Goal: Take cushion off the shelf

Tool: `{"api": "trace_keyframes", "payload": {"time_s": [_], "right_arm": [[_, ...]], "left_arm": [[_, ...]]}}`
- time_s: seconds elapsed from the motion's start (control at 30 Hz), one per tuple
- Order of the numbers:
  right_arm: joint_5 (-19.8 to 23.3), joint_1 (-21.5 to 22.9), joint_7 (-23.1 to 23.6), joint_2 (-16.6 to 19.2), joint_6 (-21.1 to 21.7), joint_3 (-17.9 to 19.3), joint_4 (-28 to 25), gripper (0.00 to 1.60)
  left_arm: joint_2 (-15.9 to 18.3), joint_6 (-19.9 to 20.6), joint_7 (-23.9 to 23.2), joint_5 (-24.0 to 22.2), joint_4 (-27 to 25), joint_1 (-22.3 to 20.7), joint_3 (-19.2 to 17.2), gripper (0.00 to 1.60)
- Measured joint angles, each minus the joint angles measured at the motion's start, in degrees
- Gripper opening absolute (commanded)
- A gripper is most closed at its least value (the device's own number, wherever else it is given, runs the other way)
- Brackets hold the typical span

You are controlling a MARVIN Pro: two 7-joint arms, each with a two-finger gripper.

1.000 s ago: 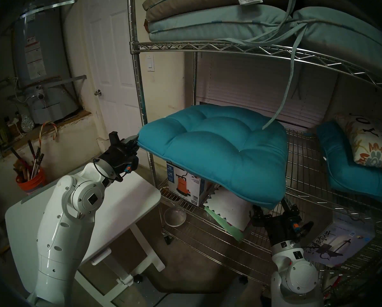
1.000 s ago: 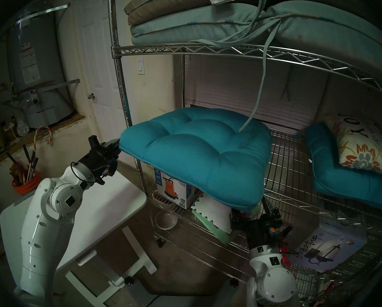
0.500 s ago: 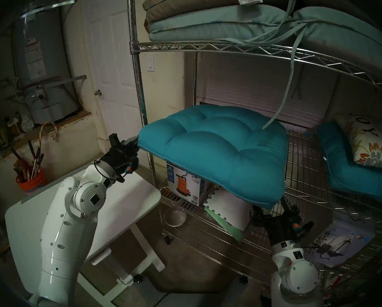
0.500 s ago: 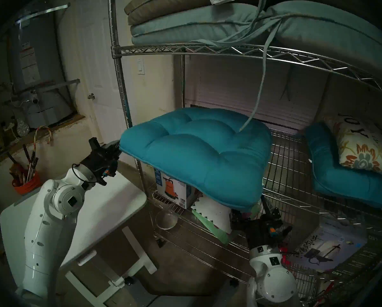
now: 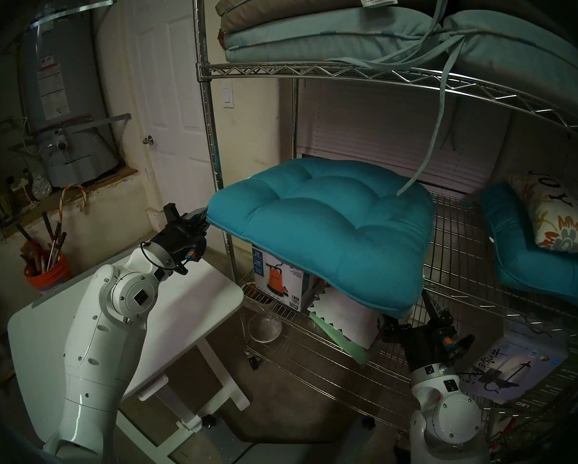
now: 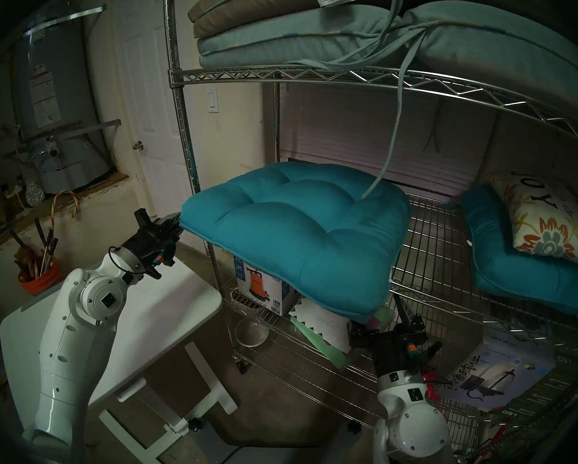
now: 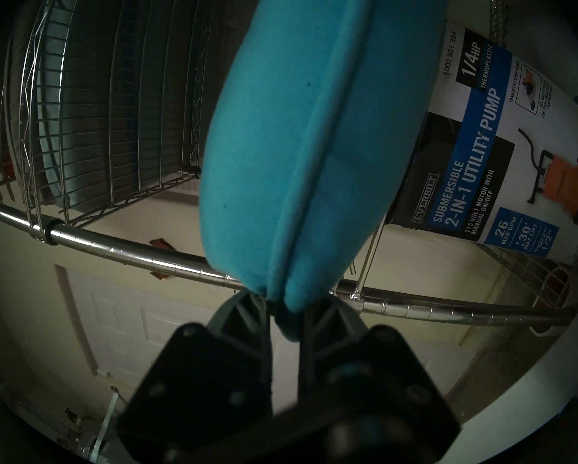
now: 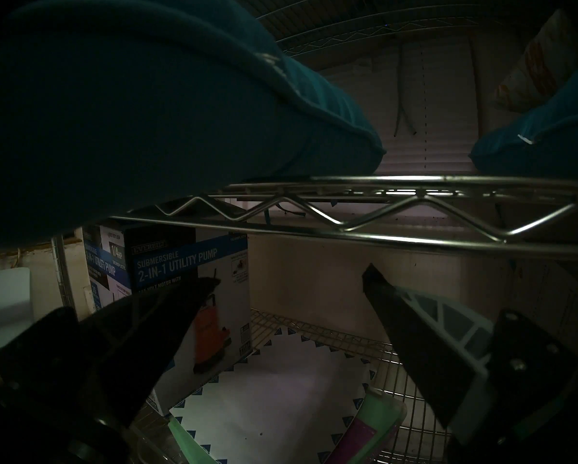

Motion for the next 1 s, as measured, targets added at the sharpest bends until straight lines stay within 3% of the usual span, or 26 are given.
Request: {"api": "trace_keyframes", "payload": {"time_s": [0.53, 1.0], "right_arm": [[0.0, 0.0, 0.0, 0.0, 0.0, 0.0, 0.0, 1.6], [0.0, 0.0, 0.0, 0.0, 0.0, 0.0, 0.0, 1.6]], "left_arm": [[0.18, -0.75, -0.08, 0.34, 0.6, -1.47, 0.34, 0.0], [-0.55, -0.73, 1.2, 3.29, 0.59, -1.51, 0.66, 0.0]]}}
